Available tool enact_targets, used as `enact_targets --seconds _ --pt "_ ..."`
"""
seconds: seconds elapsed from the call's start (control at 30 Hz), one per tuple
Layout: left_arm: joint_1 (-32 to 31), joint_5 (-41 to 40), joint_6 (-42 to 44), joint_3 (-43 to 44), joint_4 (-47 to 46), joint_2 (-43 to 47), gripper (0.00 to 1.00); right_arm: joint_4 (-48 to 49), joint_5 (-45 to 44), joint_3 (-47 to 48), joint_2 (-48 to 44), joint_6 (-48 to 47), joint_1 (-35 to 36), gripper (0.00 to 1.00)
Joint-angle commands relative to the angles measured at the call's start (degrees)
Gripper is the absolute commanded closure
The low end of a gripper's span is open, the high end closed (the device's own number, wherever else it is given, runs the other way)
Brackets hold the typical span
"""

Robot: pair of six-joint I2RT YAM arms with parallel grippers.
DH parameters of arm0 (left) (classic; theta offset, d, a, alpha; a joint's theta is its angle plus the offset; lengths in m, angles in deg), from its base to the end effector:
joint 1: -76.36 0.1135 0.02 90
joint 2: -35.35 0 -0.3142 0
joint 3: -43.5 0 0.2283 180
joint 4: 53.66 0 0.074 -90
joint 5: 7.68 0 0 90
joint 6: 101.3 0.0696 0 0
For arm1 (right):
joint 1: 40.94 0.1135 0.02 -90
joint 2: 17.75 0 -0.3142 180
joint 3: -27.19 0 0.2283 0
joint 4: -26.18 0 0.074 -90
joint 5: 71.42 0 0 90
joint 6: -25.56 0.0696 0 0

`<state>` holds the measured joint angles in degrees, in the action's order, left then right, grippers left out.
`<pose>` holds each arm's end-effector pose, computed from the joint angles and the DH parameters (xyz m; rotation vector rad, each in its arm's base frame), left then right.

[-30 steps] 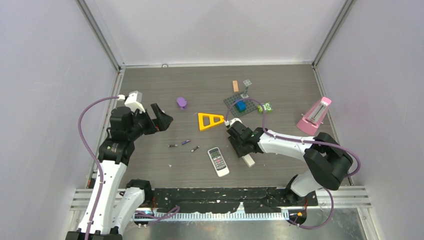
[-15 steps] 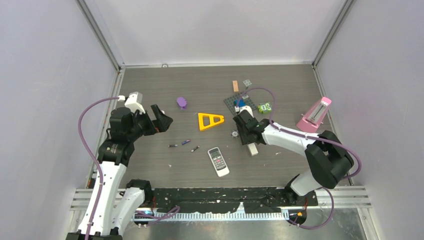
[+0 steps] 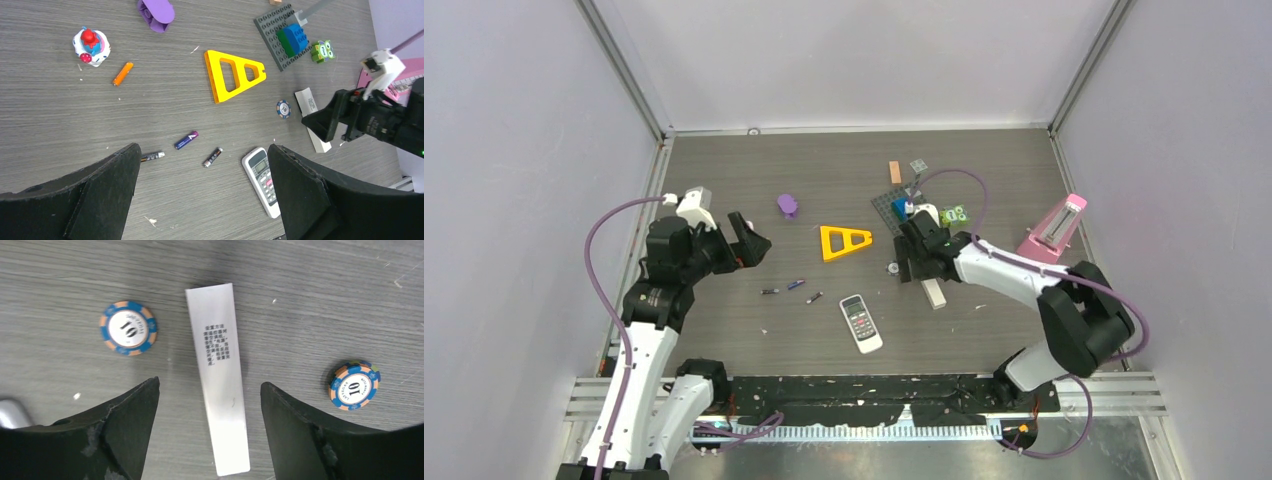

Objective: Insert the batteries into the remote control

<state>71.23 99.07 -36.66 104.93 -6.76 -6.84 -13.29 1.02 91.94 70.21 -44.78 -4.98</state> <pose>0.1250 -0.0314 0.3345 -0.1832 2.0827 -0.6270 0.2414 0.1492 0.2128 -0.2699 2.5682 -0.0599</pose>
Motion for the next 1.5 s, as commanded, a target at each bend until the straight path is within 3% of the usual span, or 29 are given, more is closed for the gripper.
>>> enact_targets --seconds 0.0,0.23,0.53,0.9,0.97,1.23,1.3,1.47 --pt "0.3 1.2 -0.3 -0.5 -0.3 0.5 0.0 1.8 2.1 0.2 -8.9 0.8 2.3 0.17" --pt "0.3 1.7 -0.5 -0.6 -0.3 0.4 0.0 -1.1 0.2 2.4 -11.9 3.1 16.0 0.12" --pt "0.3 1.7 -0.8 -1.2 -0.3 1.1 0.0 -1.9 -2.0 6.4 0.5 6.6 31.2 0.1" --pt "0.3 1.5 -0.6 -1.2 0.2 1.9 0.0 -1.3 3.2 5.5 5.5 7.2 32.3 0.11" --pt "0.3 1.5 -0.6 -1.1 0.2 1.8 0.01 -1.4 3.7 5.2 6.3 7.3 32.3 0.14" --pt "0.2 2.1 -0.9 -1.4 -0.1 1.7 0.0 -2.4 1.6 4.9 7.3 9.2 32.3 0.41" --pt "0.2 6.9 -0.7 -2.3 -2.4 1.7 0.0 -2.1 0.2 4.8 6.9 9.1 32.3 0.54" --pt "0.2 21.9 -4.1 -8.9 -15.2 3.1 0.02 0.6 0.2 4.5 1.9 5.9 32.0 0.59"
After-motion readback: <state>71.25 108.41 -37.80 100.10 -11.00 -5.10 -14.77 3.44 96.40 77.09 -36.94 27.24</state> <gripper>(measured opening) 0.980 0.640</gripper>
